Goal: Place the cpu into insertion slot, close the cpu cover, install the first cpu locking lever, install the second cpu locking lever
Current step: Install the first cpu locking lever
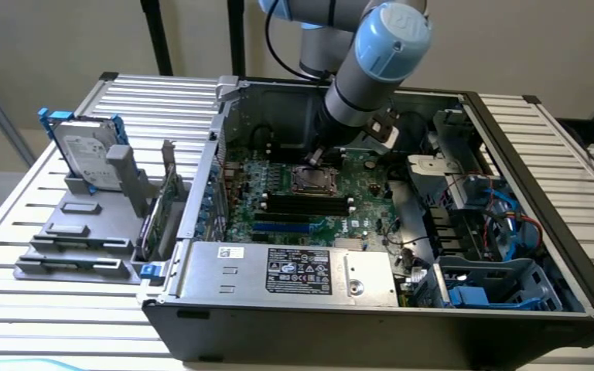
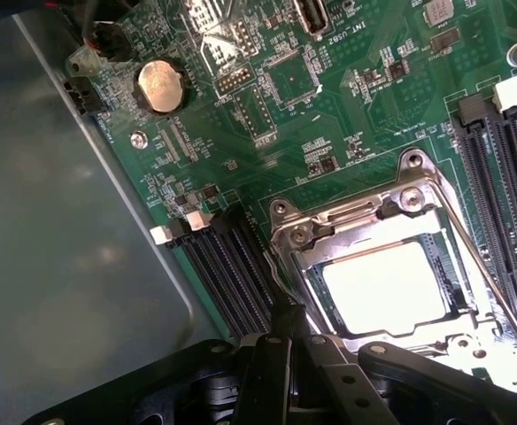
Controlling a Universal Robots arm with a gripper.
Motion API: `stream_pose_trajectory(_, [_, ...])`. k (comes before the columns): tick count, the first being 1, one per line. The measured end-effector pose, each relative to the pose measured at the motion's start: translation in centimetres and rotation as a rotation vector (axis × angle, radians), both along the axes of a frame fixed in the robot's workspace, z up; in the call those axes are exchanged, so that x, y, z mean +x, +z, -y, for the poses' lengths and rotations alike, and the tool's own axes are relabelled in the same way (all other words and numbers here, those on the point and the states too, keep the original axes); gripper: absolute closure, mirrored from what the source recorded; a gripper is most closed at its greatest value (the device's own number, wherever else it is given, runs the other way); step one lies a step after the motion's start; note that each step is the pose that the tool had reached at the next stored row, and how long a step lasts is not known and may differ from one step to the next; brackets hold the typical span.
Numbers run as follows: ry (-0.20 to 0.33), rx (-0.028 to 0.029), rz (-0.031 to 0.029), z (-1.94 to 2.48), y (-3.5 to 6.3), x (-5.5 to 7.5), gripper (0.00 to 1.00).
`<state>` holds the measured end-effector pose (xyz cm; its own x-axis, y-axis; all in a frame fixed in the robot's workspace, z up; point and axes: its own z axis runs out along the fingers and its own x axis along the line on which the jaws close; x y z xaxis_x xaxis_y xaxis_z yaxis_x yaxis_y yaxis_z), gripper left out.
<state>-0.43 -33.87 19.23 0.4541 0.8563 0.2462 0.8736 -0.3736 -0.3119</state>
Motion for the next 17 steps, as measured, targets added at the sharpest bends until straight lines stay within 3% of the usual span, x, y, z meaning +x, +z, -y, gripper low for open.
stream_pose_trajectory(17, [-0.001,-0.0003,-0.0001,-0.02,-0.12,0.25,0.89])
